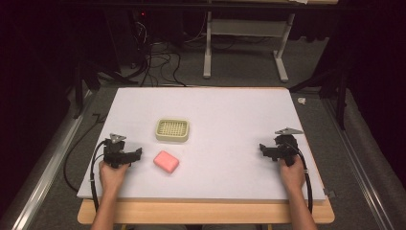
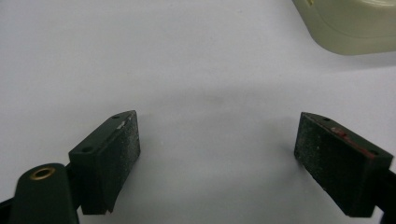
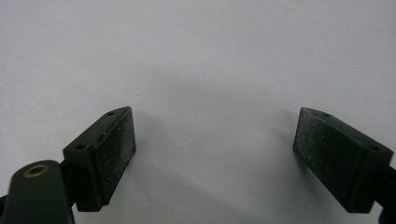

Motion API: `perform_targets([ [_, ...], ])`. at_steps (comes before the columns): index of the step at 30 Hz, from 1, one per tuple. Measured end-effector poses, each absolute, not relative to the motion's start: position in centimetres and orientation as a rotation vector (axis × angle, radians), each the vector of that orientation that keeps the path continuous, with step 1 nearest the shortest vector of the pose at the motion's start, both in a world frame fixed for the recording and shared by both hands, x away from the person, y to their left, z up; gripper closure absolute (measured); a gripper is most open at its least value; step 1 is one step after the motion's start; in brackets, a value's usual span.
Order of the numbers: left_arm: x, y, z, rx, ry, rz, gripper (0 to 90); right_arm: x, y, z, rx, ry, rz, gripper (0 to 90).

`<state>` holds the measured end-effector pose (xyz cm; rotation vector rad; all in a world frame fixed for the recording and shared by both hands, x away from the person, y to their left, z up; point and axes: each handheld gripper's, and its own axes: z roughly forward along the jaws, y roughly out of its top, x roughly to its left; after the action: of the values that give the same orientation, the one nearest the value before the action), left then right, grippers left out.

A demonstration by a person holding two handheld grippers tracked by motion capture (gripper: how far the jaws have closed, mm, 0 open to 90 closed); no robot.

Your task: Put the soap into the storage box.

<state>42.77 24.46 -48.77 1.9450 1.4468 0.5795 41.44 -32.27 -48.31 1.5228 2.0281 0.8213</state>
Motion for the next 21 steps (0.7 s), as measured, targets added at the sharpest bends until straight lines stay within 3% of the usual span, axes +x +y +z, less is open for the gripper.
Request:
perform_targets([
  [21,41.5,24.2,-47.3,1.925,1.361,0.536,13.7,41.4,-32.3,-48.3,1.524,2.028,0.821,13.5],
])
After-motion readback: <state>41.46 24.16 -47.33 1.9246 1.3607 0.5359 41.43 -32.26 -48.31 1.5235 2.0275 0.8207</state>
